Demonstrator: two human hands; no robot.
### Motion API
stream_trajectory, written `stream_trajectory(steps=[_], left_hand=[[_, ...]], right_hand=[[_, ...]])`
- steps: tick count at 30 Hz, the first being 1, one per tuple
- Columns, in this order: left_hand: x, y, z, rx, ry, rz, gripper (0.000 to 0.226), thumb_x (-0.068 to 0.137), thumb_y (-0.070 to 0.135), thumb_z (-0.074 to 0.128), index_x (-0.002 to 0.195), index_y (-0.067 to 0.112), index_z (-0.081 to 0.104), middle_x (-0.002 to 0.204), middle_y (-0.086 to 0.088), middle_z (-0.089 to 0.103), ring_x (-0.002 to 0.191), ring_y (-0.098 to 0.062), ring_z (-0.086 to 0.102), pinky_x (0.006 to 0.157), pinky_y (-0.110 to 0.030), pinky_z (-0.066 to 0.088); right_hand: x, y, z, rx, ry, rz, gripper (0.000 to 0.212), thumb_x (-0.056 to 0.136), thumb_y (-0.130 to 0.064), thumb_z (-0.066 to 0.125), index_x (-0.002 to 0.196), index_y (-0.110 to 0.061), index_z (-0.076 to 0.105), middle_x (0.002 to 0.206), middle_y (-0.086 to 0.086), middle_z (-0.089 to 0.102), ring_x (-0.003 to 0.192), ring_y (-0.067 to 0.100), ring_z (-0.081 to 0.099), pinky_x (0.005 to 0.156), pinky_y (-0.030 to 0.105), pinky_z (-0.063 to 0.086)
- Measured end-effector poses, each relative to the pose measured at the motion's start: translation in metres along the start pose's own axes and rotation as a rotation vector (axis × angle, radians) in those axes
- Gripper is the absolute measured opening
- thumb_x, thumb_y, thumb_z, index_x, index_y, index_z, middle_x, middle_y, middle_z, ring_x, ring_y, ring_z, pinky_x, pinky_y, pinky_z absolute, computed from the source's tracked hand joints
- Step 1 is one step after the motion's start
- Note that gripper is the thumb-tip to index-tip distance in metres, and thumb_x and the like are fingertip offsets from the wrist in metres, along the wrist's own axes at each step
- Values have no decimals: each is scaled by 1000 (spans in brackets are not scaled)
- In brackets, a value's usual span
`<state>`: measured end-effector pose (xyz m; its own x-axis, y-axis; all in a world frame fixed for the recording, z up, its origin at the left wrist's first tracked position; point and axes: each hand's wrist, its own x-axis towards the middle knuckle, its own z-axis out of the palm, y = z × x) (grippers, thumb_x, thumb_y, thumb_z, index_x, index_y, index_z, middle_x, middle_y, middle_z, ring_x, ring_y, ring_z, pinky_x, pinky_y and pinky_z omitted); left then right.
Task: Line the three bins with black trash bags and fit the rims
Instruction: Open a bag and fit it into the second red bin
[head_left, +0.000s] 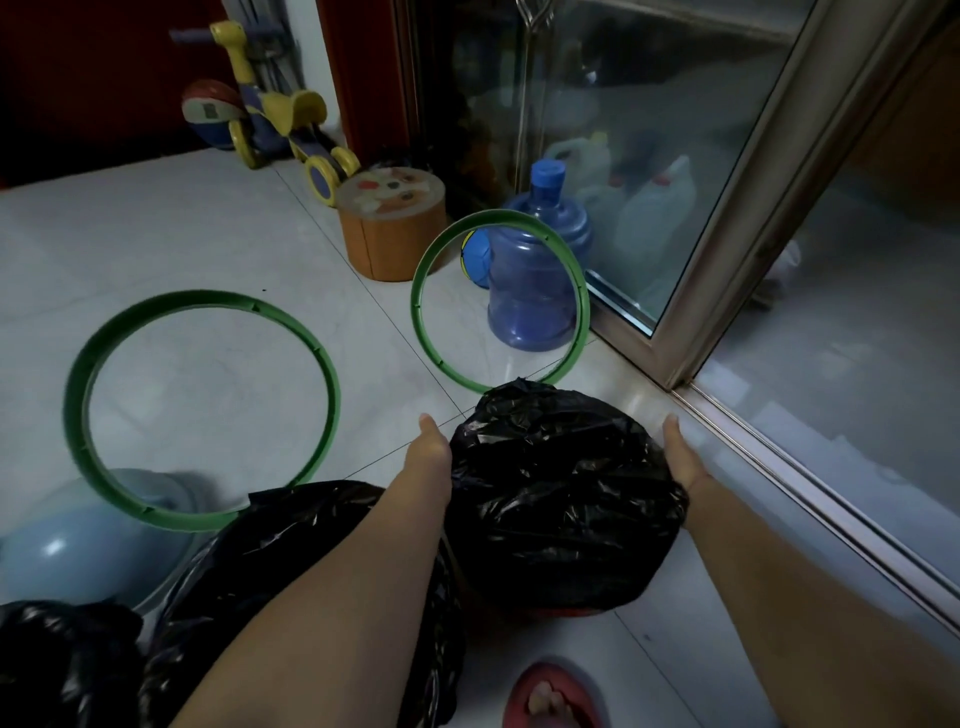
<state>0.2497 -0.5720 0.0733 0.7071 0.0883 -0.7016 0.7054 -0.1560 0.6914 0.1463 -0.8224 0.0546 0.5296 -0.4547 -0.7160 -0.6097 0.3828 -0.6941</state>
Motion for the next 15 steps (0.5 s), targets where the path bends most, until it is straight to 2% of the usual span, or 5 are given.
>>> stream_trajectory(steps=[7,9,11,13,15], left_hand=[[-34,-9,7,71,-90,21,73,98,55,24,141,-1,38,145,-21,42,128,-36,45,109,-44,34],[-45,-17,5,72,-56,6,79,94,60,31,144,-1,32,147,-20,39,129,-38,43,108,-46,36],[-59,-23,4,123,9,-3,86,91,62,38,147,-2,21,151,-20,31,132,-40,37,108,-47,34],[-76,-27,6,236,77,37,89,90,63,39,148,0,14,151,-21,28,134,-40,33,108,-48,32],[-93,-30,8,422,154,173,85,89,65,36,146,3,21,149,-21,30,134,-39,32,107,-50,31]], right_hand=[[-36,8,-19,-6,-48,-150,73,90,-68,22,112,-11,64,108,7,64,93,21,61,88,33,43],[-49,13,-20,-42,-13,-206,70,90,-68,21,93,-16,69,96,2,68,88,16,62,79,30,45],[-61,17,-21,-122,32,-254,70,90,-69,19,80,-22,69,87,3,69,84,16,62,80,33,45],[-71,22,-22,-180,82,-292,75,90,-68,18,93,-15,71,99,12,69,96,27,62,94,40,45],[-79,24,-24,-275,194,-358,77,91,-66,17,114,-8,64,117,16,64,109,32,57,102,44,41]])
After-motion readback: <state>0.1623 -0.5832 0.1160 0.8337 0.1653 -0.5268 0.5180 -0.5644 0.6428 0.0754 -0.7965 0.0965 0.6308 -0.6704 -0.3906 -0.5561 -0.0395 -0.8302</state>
